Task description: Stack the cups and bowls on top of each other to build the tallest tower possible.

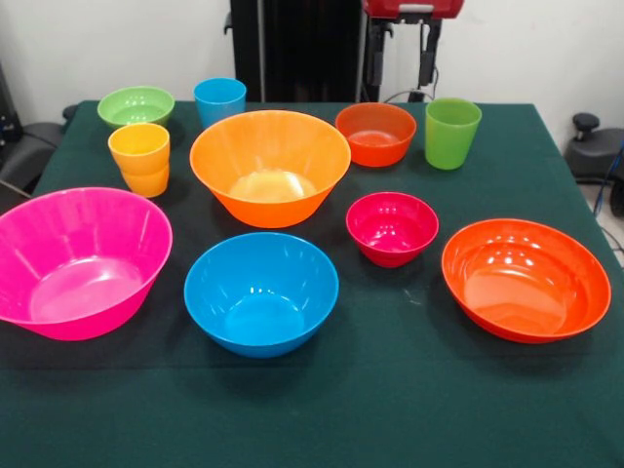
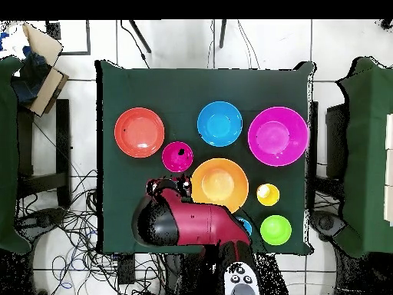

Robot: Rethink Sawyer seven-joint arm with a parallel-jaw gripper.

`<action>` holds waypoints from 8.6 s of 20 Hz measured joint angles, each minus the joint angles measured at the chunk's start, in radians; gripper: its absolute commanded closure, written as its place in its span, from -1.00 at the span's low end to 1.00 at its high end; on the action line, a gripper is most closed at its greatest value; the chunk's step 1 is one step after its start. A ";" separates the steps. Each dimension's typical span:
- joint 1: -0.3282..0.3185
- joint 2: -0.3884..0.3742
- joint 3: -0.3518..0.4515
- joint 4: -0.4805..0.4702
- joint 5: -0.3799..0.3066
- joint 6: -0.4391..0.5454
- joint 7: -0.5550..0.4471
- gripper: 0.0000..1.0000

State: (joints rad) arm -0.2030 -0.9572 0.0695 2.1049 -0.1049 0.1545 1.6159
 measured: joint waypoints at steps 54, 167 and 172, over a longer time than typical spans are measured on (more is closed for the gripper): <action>-0.091 0.153 0.002 0.006 0.001 -0.024 0.000 -1.00; -0.149 0.433 -0.010 0.015 -0.064 -0.237 0.000 -1.00; -0.150 0.429 -0.009 0.015 -0.064 -0.237 0.000 -1.00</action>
State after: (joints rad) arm -0.3532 -0.5286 0.0609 2.1201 -0.1689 -0.0822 1.6159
